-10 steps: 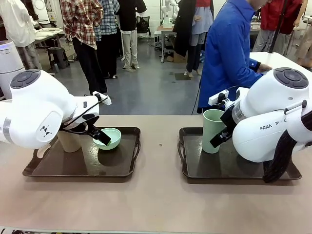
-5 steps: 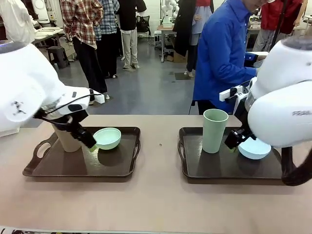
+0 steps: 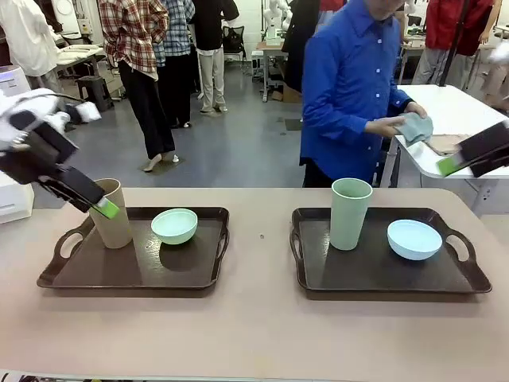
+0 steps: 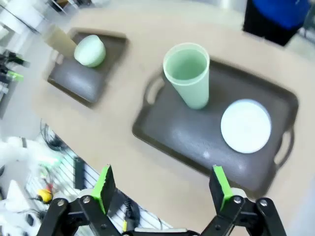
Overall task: Set up a tray with a mat and arrange the tableware.
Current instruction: Pick up the Picnic Bowl and Reusable plastic cup from the Handle tray in front of the human's position and hold them in the air.
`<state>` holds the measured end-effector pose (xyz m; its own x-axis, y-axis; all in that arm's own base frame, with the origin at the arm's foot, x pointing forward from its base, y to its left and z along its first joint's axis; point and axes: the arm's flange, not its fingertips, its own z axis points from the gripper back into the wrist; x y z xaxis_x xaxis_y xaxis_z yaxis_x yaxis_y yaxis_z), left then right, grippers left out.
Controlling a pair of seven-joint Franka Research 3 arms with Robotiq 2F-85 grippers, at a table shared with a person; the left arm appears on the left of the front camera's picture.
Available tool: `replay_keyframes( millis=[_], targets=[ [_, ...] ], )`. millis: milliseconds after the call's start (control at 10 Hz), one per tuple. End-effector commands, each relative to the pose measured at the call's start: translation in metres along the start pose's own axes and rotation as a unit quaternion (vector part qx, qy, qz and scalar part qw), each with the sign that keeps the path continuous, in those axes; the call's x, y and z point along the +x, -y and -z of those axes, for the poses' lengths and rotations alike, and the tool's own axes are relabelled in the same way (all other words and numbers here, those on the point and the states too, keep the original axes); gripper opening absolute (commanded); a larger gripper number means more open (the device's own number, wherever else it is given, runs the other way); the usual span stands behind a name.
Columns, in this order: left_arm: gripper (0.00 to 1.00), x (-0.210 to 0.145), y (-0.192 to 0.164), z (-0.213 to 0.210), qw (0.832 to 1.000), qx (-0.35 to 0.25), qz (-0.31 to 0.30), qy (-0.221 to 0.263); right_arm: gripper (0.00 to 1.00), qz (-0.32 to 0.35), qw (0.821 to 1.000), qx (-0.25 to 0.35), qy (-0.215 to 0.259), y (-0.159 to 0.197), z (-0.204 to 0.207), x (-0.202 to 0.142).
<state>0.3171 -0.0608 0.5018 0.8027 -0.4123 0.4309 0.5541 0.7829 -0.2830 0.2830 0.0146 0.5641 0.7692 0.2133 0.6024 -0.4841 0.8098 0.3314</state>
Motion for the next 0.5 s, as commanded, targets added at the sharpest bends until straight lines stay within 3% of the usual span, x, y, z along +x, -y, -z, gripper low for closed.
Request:
replay_keyframes(
  millis=[0,200,300,400],
  targets=[
    [1.00,-0.068,-0.029,0.010,0.989,-0.133,-0.026,0.055,1.00,0.011,0.991,0.117,0.070,0.054,0.047,-0.217],
    [1.00,-0.100,-0.054,-0.011,0.970,-0.209,-0.046,0.118,1.00,0.036,0.980,0.173,0.090,0.077,0.044,-0.237],
    [1.00,-0.122,-0.067,-0.026,0.956,-0.239,-0.056,0.163,1.00,0.072,0.977,0.188,0.075,0.096,0.052,-0.243],
    [1.00,-0.131,-0.079,-0.031,0.950,-0.250,-0.060,0.179,1.00,0.093,0.974,0.197,0.063,0.110,0.059,-0.244]
  ],
)
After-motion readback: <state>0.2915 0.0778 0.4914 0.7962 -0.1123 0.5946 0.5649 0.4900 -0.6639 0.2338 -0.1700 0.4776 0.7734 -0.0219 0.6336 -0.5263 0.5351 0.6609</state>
